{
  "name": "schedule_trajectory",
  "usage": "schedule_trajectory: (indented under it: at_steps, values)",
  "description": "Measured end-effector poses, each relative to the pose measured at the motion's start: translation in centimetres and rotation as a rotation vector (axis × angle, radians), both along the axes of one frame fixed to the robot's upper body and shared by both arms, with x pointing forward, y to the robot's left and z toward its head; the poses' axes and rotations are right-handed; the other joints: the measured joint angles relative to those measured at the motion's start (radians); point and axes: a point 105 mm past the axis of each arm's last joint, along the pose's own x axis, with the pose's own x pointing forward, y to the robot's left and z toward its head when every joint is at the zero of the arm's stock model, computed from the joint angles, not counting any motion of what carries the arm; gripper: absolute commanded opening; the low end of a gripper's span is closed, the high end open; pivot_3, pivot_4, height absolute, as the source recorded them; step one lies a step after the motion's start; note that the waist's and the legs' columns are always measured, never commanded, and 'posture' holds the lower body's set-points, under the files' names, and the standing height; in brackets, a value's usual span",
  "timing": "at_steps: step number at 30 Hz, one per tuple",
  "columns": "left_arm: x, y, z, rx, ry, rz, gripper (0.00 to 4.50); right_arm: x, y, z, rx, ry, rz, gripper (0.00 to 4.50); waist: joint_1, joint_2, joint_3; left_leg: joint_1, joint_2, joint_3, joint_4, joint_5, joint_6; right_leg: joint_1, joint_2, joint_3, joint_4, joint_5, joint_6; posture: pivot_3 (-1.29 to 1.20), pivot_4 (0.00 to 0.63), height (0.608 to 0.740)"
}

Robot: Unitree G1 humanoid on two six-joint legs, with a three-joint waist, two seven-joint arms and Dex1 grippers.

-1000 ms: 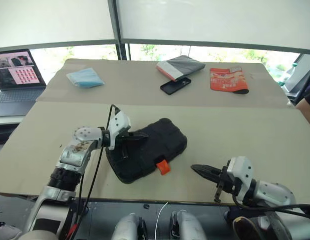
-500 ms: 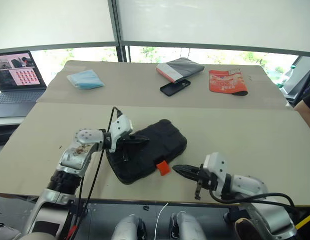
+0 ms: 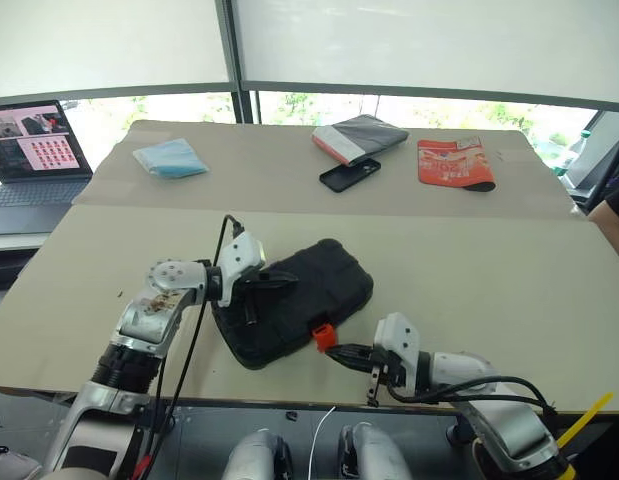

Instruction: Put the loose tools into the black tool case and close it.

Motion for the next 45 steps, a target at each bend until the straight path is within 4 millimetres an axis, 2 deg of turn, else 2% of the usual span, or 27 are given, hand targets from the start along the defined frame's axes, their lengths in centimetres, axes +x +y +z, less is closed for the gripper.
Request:
schedule_trajectory:
  at_steps: [6,33,39,45]
  values:
    - [0.0,0.0,0.0,0.001,0.000,0.001,0.07,0.8,1.2,0.6,0.072,-0.017,-0.009,0.00,0.000,0.000,0.000,0.000,0.000,0.000,-0.002,-0.001,0.002,-0.001,0.000,0.000,0.000,0.000,0.000,0.00,0.150,0.740]
    - [0.1,0.4,-0.1,0.009,0.006,0.010,0.07,2.1,1.3,0.9,0.134,-0.017,0.046,0.00,-0.003,0.000,0.000,0.000,0.001,0.000,-0.003,0.000,0.000,-0.003,0.001,0.000,0.001,0.000,0.000,0.00,0.150,0.740]
    - [0.0,0.3,-0.2,0.007,0.008,0.008,0.07,2.5,1.7,2.2,0.178,-0.033,0.071,0.00,-0.004,0.000,0.000,0.000,0.001,0.000,-0.003,0.000,0.000,-0.003,0.001,0.000,0.001,0.000,0.000,0.00,0.150,0.740]
    - [-0.2,0.3,-0.2,0.011,0.031,0.005,0.07,2.5,1.8,2.4,0.187,-0.037,0.077,0.00,-0.004,0.000,0.000,0.001,0.001,-0.001,-0.004,-0.001,-0.001,-0.003,0.000,0.000,0.001,-0.001,-0.001,0.00,0.150,0.740]
